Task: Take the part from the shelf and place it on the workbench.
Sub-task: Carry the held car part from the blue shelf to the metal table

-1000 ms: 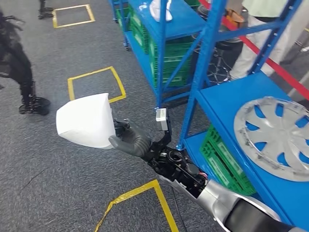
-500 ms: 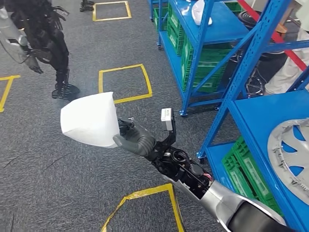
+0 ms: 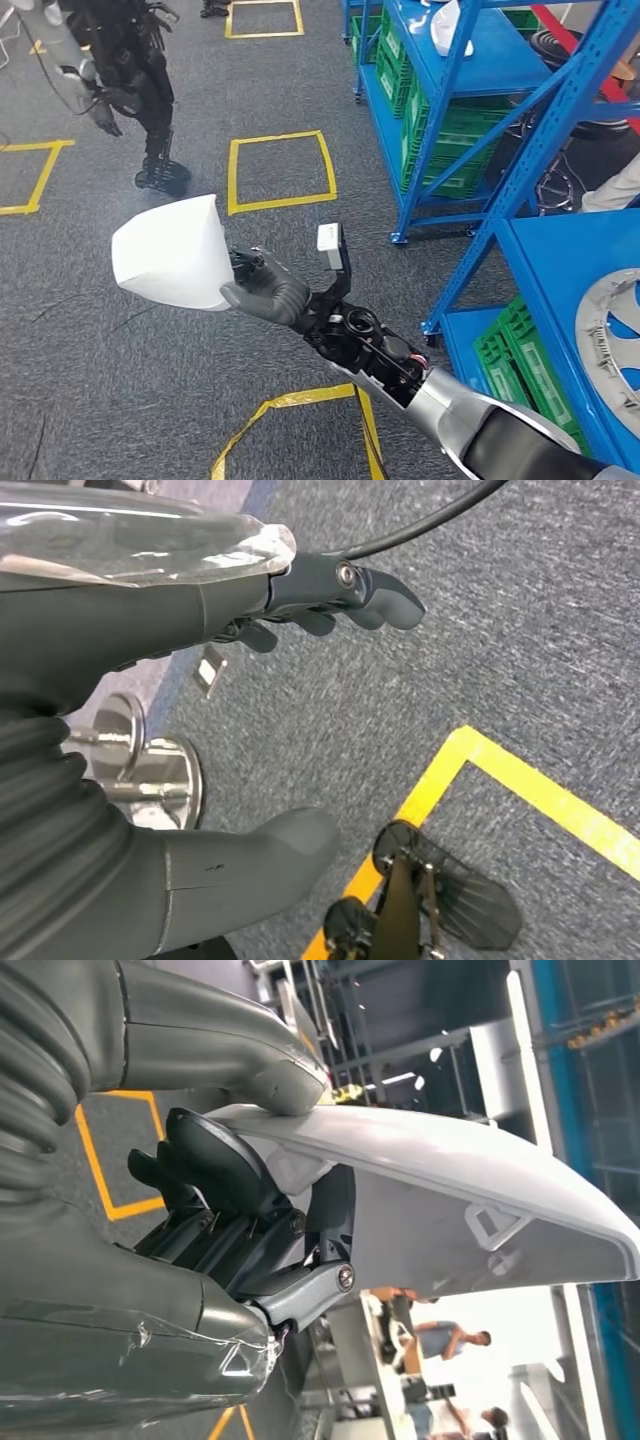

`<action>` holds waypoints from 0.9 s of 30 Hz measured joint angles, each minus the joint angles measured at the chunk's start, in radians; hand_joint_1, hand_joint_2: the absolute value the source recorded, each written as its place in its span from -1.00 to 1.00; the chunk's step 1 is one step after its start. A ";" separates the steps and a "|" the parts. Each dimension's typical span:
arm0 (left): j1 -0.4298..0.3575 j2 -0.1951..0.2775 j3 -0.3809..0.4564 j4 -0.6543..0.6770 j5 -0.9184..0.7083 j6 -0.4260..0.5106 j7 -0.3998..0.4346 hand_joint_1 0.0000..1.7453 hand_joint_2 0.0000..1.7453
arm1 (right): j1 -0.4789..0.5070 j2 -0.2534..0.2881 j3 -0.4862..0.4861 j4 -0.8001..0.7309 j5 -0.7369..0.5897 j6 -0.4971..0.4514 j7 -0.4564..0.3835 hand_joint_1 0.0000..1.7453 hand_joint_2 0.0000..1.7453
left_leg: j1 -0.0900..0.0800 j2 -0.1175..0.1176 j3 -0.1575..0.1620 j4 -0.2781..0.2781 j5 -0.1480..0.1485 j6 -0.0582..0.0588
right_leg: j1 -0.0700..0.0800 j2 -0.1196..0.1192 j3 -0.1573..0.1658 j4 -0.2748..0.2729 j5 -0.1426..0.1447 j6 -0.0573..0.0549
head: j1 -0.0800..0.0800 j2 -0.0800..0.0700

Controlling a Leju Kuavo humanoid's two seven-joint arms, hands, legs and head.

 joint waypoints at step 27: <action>0.002 -0.006 0.000 0.000 0.003 0.005 0.000 -1.00 1.00 | -0.005 0.003 0.006 0.013 0.004 0.001 0.008 1.00 1.00 | -0.001 -0.046 -0.096 0.198 -0.071 -0.016 | -0.007 0.022 -0.012 -0.001 0.010 -0.020 | 0.002 0.000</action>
